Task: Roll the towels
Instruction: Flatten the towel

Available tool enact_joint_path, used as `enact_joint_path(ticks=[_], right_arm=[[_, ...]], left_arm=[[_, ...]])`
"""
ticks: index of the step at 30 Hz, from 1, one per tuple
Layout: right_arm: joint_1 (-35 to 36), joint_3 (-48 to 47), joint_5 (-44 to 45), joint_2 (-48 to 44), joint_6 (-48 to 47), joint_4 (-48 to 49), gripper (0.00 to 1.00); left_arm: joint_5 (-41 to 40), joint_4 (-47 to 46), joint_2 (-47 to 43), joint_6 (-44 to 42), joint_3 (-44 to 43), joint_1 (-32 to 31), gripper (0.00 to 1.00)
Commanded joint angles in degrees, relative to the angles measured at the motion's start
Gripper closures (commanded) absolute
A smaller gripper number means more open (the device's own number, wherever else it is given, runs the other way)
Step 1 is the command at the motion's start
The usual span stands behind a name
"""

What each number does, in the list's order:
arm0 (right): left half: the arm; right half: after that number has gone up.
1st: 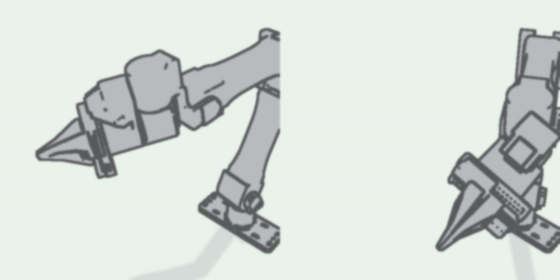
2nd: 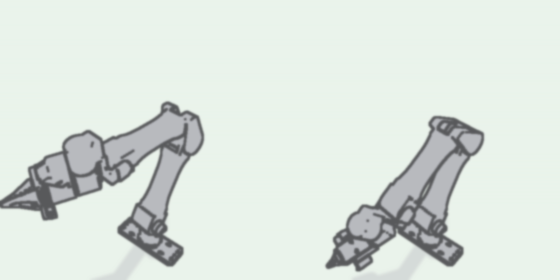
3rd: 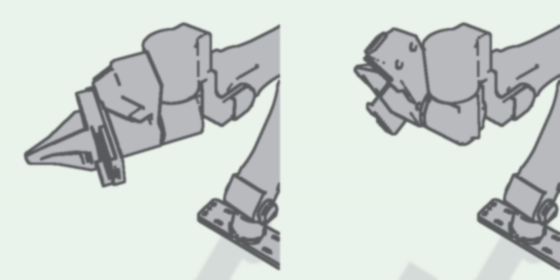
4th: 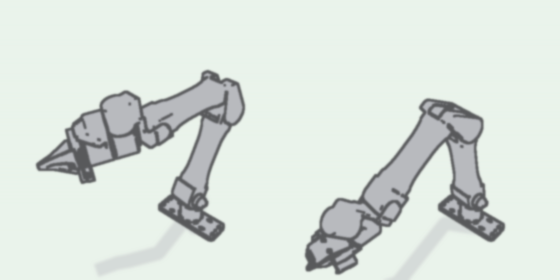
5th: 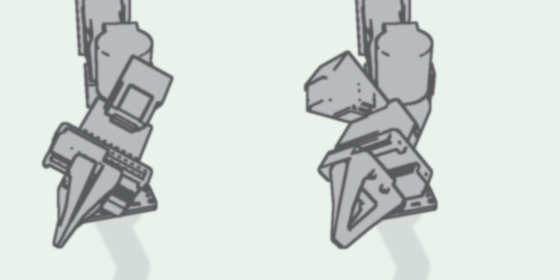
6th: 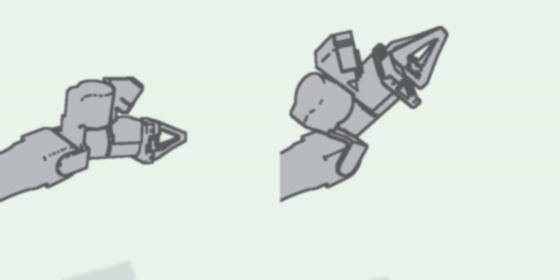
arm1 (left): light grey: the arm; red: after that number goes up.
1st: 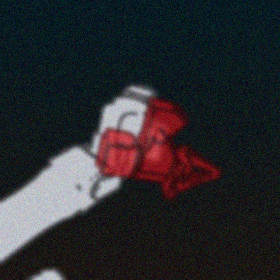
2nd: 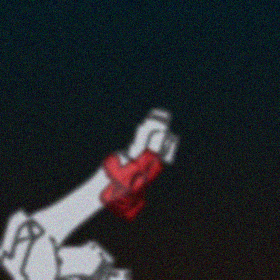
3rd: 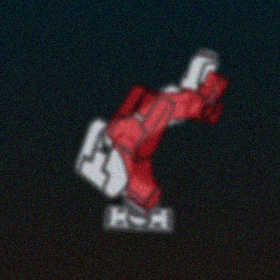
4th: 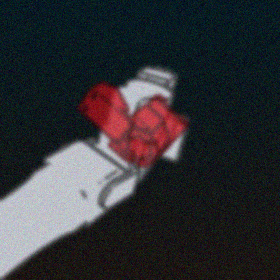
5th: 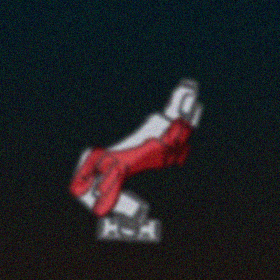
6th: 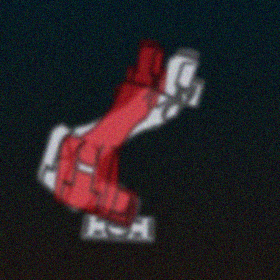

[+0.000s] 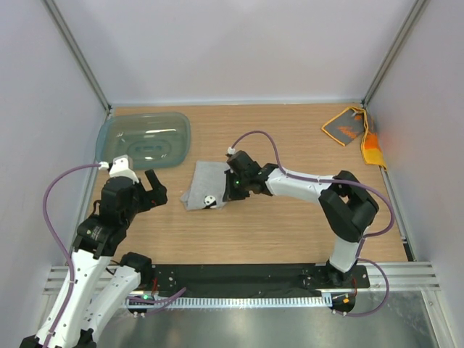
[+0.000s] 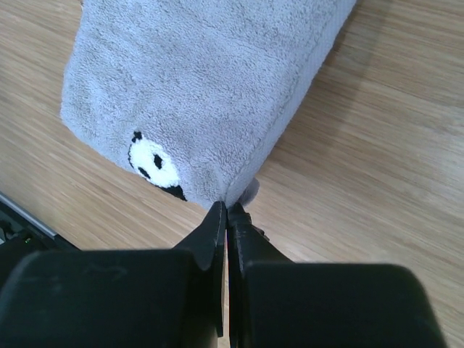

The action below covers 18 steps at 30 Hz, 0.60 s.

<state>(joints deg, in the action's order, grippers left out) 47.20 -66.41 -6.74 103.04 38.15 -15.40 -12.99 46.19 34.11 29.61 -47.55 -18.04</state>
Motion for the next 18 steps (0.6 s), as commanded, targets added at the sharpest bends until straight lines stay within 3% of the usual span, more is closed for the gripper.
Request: enact_joint_path(ticks=[1,9,11,13,18], right_arm=[[0.6,-4.3,0.9,-6.1,-0.6,-2.7,0.99],[1.9,-13.4,4.9,-20.8,-1.7,-12.5,0.96],[1.9,-13.8,3.8,-20.5,-2.4,-13.3,0.46],[1.9,-13.7,5.1,-18.0,-3.9,-16.7,0.15],[1.9,-9.2,11.7,-14.2,-4.6,-21.3,0.12]], left_arm=[[-1.0,0.0,-0.2,0.2,-1.9,-0.2,0.0],[-0.9,0.0,0.0,0.1,-1.9,-0.2,0.0],[-1.0,0.0,0.1,0.1,-1.9,-0.2,0.0],[-1.0,0.0,0.2,0.1,-2.0,-0.1,0.0],[-1.3,0.2,0.4,0.2,-2.0,-0.1,0.0]])
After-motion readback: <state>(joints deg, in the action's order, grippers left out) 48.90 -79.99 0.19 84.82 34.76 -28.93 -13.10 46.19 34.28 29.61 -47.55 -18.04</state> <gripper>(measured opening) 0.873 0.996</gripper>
